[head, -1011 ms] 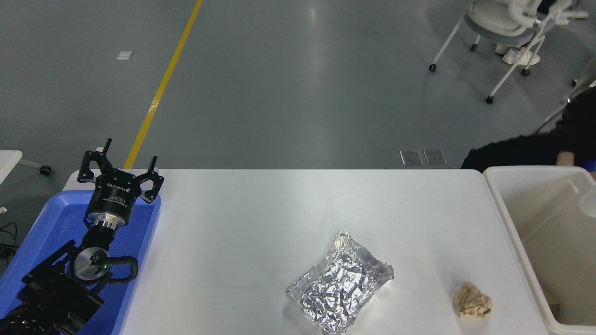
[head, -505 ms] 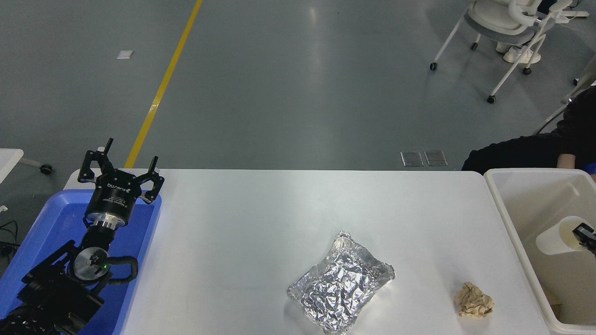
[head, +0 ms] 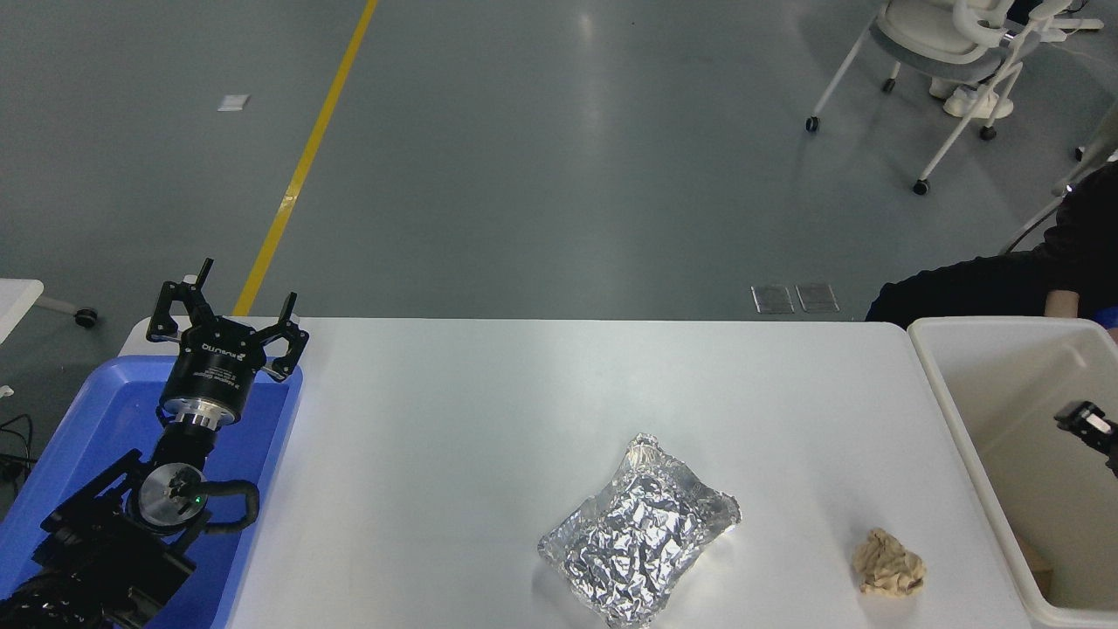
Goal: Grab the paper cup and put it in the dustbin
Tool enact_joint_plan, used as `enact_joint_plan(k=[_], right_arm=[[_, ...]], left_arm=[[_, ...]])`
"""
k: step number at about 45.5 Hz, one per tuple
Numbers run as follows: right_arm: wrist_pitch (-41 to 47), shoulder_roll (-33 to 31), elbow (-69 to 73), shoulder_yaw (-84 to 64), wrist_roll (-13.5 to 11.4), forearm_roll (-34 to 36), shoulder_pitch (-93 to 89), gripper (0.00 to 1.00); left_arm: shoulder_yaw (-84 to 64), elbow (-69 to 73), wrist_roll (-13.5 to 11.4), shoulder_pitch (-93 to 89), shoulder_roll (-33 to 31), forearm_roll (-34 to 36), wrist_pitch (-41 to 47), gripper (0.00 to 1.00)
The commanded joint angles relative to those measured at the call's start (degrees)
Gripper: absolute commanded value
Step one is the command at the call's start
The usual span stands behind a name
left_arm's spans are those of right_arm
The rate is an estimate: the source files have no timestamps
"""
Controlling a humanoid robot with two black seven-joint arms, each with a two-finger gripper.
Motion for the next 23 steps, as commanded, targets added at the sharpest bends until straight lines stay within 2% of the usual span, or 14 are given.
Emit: enact_joint_plan(k=[1, 5, 8, 11, 14, 19, 23], right_arm=[[11.9, -4.5, 18.7, -30.1, 0.0, 0.4, 35.5, 1.00], [19.4, -0.3, 24.2, -41.3, 0.3, 1.9, 50.2, 1.00], [25.1, 3.4, 27.5, -45.9, 1.7, 4.5, 60.2, 1.00], [29.9, 7.4, 30.0, -48.2, 3.3, 7.8, 67.5, 1.00], [33.6, 11.4, 31.5, -48.3, 3.9, 10.1, 72.0, 1.00], [33.6, 16.9, 34.3, -46.9, 3.9, 12.4, 76.7, 1.00], [33.6, 18.6, 37.7, -43.0, 3.3, 14.0, 78.1, 1.00]], left_arm=[[0.1, 0.0, 0.0, -0.1, 0.0, 0.0, -0.1, 1.00], [0.1, 0.0, 0.0, -0.1, 0.0, 0.0, -0.1, 1.00], [0.2, 0.0, 0.0, -0.1, 0.0, 0.0, -0.1, 1.00], [0.1, 0.0, 0.0, -0.1, 0.0, 0.0, -0.1, 1.00], [0.2, 0.0, 0.0, 0.0, 0.0, 0.0, -0.1, 1.00], [0.1, 0.1, -0.1, 0.0, 0.0, 0.0, 0.0, 1.00], [0.0, 0.1, -0.1, 0.1, 0.0, 0.0, 0.0, 1.00]])
